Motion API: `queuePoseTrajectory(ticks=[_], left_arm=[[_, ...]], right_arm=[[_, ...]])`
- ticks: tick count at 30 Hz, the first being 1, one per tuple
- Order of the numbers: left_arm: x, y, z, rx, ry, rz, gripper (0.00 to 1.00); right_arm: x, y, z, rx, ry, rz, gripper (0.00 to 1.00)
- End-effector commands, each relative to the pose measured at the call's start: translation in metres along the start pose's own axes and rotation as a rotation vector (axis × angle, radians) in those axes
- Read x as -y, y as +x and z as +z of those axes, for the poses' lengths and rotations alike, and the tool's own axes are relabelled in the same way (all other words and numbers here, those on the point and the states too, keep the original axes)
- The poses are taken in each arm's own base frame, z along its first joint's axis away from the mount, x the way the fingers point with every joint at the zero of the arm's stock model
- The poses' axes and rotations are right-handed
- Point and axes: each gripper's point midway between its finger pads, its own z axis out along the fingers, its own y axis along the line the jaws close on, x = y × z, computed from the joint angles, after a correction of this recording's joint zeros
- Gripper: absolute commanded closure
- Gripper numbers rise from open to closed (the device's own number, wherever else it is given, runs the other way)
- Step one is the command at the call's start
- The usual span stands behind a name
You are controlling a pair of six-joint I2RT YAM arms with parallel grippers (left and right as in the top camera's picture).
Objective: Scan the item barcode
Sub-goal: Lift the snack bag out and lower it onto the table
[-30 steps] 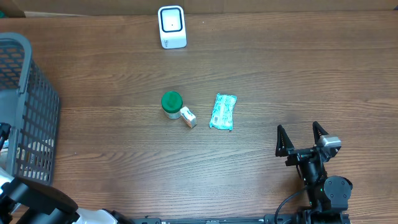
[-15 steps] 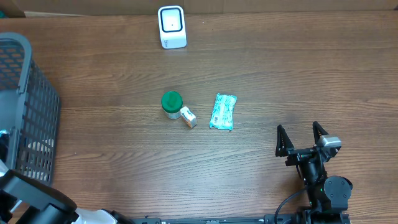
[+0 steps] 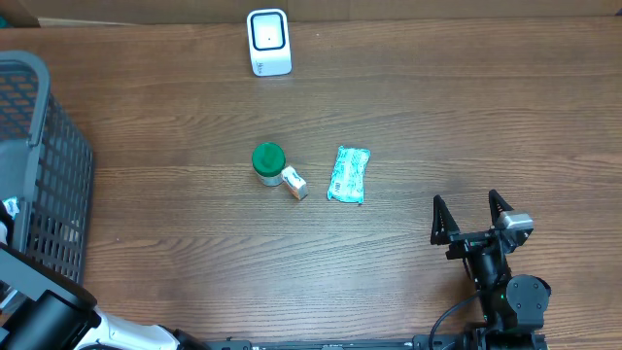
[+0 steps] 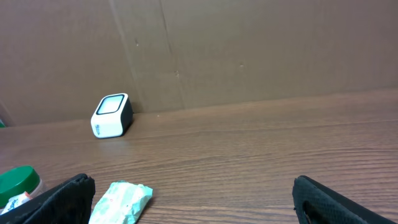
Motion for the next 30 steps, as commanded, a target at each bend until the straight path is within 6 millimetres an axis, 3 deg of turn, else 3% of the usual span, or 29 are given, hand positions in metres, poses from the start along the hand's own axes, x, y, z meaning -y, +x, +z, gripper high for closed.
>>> queuePoseTrajectory(ticks=[1, 4, 7, 10, 15, 20, 22, 27, 30], left_arm=[[-0.002, 0.014, 0.024, -0.065, -0.023, 0.033, 0.12], [-0.002, 0.014, 0.024, -0.066, -0.023, 0.033, 0.32], [-0.003, 0.017, 0.023, -0.076, -0.027, 0.035, 0.75], [-0.003, 0.017, 0.020, -0.088, -0.028, 0.037, 0.89], [0.000, 0.007, 0.002, -0.093, -0.022, 0.037, 0.92], [0.006, -0.018, -0.040, -0.073, -0.002, 0.043, 0.96], [0.011, -0.030, -0.064, -0.054, 0.020, 0.051, 0.96], [0.038, -0.055, -0.159, 0.046, 0.187, 0.062, 0.96], [0.066, -0.058, -0.223, 0.120, 0.389, 0.099, 0.95]], right_arm=[[0.000, 0.002, 0.000, 0.002, -0.002, 0.000, 0.00], [0.000, 0.002, 0.000, 0.002, -0.002, 0.000, 0.00], [0.000, 0.002, 0.000, 0.002, -0.001, 0.000, 0.00], [0.000, 0.002, 0.000, 0.002, -0.002, 0.000, 0.00], [0.000, 0.002, 0.000, 0.002, -0.002, 0.000, 0.00], [0.000, 0.002, 0.000, 0.002, -0.001, 0.000, 0.00], [0.000, 0.002, 0.000, 0.002, -0.002, 0.000, 0.00], [0.000, 0.002, 0.000, 0.002, -0.002, 0.000, 0.00], [0.000, 0.002, 0.000, 0.002, -0.002, 0.000, 0.00]])
